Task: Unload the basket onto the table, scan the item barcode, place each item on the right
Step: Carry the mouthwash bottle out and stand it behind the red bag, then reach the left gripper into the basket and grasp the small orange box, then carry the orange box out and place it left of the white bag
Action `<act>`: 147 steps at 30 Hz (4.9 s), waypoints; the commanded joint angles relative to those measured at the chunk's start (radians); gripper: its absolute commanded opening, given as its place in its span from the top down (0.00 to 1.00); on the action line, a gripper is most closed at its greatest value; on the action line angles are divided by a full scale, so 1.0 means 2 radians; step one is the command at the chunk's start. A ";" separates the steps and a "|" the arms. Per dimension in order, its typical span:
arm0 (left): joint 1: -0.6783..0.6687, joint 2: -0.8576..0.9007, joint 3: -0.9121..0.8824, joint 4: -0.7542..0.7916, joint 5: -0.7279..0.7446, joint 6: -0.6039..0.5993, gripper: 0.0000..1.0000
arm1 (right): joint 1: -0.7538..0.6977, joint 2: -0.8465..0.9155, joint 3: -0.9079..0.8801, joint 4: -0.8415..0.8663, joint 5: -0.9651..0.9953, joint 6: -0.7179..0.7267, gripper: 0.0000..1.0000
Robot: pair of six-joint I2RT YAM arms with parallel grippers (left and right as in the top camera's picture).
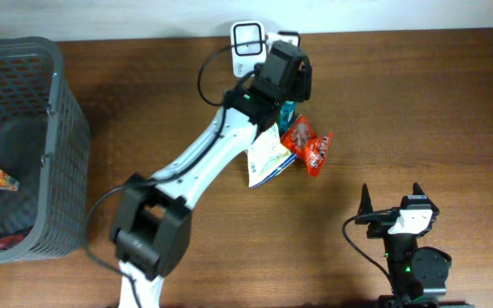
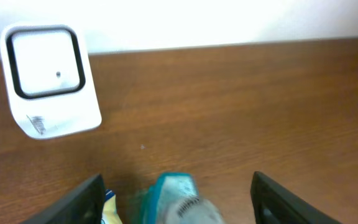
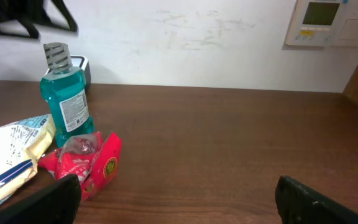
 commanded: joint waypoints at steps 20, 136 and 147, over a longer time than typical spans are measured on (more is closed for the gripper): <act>0.388 -0.385 0.015 -0.416 -0.017 0.000 0.01 | 0.003 -0.003 -0.004 -0.001 0.003 -0.002 0.02; 0.096 0.090 0.239 -0.508 -0.067 -0.077 0.32 | 0.003 -0.003 -0.004 -0.001 0.002 -0.002 0.02; 0.245 0.061 0.652 -0.686 -0.017 -0.039 0.14 | 0.003 -0.003 -0.004 -0.001 0.002 -0.002 0.02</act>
